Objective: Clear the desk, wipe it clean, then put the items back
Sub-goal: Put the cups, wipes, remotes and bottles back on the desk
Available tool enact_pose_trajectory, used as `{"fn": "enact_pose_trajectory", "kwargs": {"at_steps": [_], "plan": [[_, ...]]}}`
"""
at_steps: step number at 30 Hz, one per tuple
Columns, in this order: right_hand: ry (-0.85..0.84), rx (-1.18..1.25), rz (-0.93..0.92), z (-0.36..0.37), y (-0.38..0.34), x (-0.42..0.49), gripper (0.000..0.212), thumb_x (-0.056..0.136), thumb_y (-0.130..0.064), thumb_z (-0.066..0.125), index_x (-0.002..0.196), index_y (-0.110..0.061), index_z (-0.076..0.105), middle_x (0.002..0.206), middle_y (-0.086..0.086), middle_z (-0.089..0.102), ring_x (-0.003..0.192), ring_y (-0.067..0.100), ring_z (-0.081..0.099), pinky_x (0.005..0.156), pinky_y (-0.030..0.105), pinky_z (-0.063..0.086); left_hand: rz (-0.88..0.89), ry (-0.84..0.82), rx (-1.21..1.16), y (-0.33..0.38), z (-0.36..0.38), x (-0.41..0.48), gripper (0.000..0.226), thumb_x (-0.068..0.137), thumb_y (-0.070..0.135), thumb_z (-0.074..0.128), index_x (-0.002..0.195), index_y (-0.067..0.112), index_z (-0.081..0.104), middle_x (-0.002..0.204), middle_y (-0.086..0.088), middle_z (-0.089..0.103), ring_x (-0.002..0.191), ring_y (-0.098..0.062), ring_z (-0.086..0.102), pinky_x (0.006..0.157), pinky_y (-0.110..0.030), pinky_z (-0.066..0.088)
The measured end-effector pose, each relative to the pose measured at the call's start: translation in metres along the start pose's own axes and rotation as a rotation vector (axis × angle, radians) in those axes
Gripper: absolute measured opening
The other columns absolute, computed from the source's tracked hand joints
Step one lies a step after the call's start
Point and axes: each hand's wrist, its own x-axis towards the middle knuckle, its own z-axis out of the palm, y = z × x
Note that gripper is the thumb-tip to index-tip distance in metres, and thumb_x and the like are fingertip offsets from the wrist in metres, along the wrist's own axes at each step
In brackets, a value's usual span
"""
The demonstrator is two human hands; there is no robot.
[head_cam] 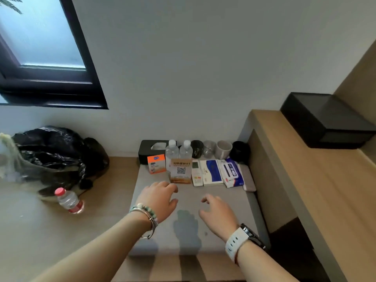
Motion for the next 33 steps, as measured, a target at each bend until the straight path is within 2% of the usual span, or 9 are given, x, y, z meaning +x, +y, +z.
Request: {"fn": "enact_pose_trajectory", "kwargs": {"at_steps": [7,11,17,22,27,30,33], "plan": [[-0.021,0.073,0.052,-0.01,-0.017,0.099,0.029,0.095,-0.027,0.047,0.123,-0.021,0.051,0.127,-0.003,0.053,0.111,0.014,0.052,0.086,0.025,0.044,-0.009,-0.036,-0.048,-0.045,-0.013,0.101,0.031,0.094,0.035,0.045,0.123,0.026,0.05,0.128,0.007,0.052,0.114,-0.015,0.049,0.093,-0.028,0.041],[-0.051,0.12,0.05,-0.014,-0.016,0.153,0.028,0.094,-0.027,0.05,0.122,-0.023,0.052,0.128,-0.004,0.053,0.113,0.014,0.053,0.09,0.025,0.044,-0.091,-0.028,-0.064,-0.065,-0.017,0.151,0.031,0.093,0.034,0.045,0.123,0.027,0.051,0.123,0.006,0.053,0.11,-0.018,0.051,0.087,-0.029,0.044],[-0.014,0.101,0.028,-0.027,-0.015,0.233,0.022,0.094,-0.022,0.049,0.115,-0.02,0.055,0.121,-0.001,0.055,0.104,0.016,0.055,0.08,0.026,0.045,-0.214,-0.059,-0.107,-0.091,-0.01,0.216,0.031,0.094,0.03,0.044,0.124,0.026,0.051,0.123,0.003,0.054,0.111,-0.019,0.052,0.088,-0.032,0.045],[0.078,0.103,-0.008,-0.034,-0.024,0.296,0.028,0.093,-0.022,0.05,0.121,-0.021,0.053,0.125,-0.004,0.05,0.108,0.012,0.053,0.09,0.03,0.048,-0.247,-0.079,-0.137,-0.118,-0.004,0.269,0.031,0.095,0.023,0.038,0.122,0.027,0.053,0.124,0.002,0.053,0.108,-0.022,0.053,0.089,-0.033,0.044],[0.028,0.029,-0.051,-0.028,-0.041,0.357,0.032,0.094,-0.022,0.048,0.126,-0.021,0.05,0.129,-0.003,0.048,0.113,0.014,0.05,0.094,0.03,0.044,-0.276,-0.206,-0.083,-0.155,0.009,0.324,0.051,0.089,0.005,0.036,0.132,0.032,0.044,0.129,0.0,0.047,0.111,-0.025,0.051,0.091,-0.033,0.043],[-0.051,-0.019,-0.029,-0.019,-0.042,0.392,0.032,0.094,-0.024,0.046,0.126,-0.022,0.049,0.128,-0.002,0.049,0.108,0.015,0.053,0.093,0.031,0.044,-0.26,-0.327,0.018,-0.176,0.024,0.358,0.05,0.087,0.003,0.039,0.132,0.025,0.041,0.13,-0.002,0.044,0.115,-0.026,0.049,0.092,-0.031,0.039],[-0.11,-0.08,-0.015,-0.01,-0.039,0.42,0.032,0.095,-0.026,0.045,0.127,-0.023,0.048,0.13,-0.002,0.048,0.115,0.016,0.049,0.096,0.031,0.042,-0.26,-0.414,0.063,-0.196,0.059,0.384,0.047,0.088,0.005,0.042,0.132,0.022,0.041,0.133,-0.002,0.043,0.118,-0.026,0.049,0.094,-0.032,0.038]]}}
